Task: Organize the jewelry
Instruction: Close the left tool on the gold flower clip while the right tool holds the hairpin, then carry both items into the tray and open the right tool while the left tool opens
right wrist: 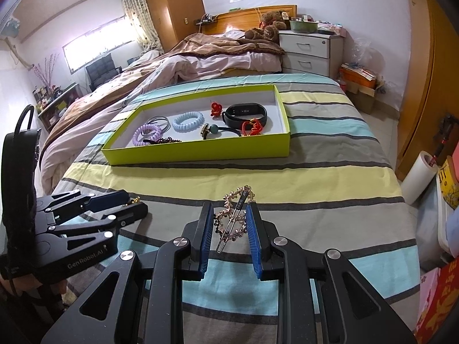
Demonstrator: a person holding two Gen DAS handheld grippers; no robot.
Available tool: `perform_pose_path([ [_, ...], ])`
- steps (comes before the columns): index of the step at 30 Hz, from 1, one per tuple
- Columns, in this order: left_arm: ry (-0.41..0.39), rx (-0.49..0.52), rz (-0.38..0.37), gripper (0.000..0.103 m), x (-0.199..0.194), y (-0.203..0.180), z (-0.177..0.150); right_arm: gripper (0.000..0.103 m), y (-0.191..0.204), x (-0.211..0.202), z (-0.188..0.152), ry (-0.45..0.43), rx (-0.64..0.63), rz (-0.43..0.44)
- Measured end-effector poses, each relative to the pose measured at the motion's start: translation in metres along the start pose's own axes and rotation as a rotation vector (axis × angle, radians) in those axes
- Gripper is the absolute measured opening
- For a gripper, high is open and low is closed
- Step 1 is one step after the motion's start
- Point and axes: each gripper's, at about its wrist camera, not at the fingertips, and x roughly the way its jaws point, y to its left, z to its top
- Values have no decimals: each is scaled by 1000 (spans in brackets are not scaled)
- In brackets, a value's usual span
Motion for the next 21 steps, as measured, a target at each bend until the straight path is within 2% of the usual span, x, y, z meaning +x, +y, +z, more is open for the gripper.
perform_pose_path([
  [2,-1,-14,-2,20,-1,3,0,24,1,0,1,0,-1,2],
  [13,-22,-63,-50,17,-10,14,-3,24,3,1,2,-1,-8,1],
  [21,-47,-76,-52,17,-22,19,-1,24,8,-1,4,-9,-17,5],
])
